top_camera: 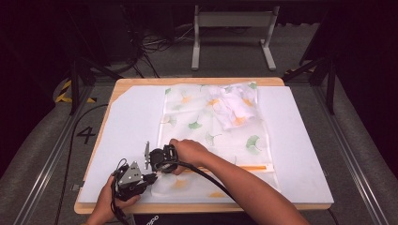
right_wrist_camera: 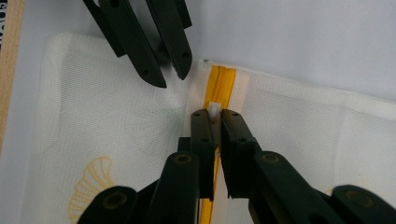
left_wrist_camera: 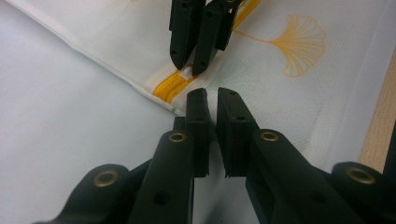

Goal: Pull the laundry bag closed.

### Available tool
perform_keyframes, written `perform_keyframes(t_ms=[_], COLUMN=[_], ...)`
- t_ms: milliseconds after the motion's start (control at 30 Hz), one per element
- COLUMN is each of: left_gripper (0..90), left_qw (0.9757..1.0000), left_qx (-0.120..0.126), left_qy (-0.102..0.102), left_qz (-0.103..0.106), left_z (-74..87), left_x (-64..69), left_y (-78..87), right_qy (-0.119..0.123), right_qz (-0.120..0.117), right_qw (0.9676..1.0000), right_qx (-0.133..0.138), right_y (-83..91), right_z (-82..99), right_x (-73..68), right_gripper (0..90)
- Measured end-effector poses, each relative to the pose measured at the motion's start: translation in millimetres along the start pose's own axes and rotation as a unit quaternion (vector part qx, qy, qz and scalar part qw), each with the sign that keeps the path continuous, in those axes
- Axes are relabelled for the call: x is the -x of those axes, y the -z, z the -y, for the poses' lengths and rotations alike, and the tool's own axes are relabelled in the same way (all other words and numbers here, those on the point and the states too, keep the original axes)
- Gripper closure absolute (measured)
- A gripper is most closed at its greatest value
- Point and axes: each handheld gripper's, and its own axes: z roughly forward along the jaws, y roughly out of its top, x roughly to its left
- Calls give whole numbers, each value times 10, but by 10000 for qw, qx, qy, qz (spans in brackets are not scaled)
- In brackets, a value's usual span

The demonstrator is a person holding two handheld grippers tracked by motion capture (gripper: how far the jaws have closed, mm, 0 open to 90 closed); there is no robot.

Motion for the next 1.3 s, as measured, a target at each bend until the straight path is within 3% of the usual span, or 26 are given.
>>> perform_keyframes(t_ms=[200, 467, 800, 1300], left_gripper=[834, 851, 890, 900], left_qw=[9999, 9998, 10000, 10000], left_qx=[17, -70, -70, -89], left_qy=[-142, -185, -37, 3], left_qz=[-84, -98, -57, -39], left_z=[-84, -97, -92, -94], left_x=[1, -19, -44, -58], left_y=[-42, -107, -114, -114], right_qy=[-117, -170, -243, -365], right_qz=[-32, -16, 30, 101], right_qw=[9999, 9998, 9997, 9993], right_qx=[54, 102, 9, -31], right_y=[-3, -3, 18, 48], right_z=[13, 30, 62, 174], right_x=[13, 9, -27, -67], right_gripper=[848, 848, 849, 849])
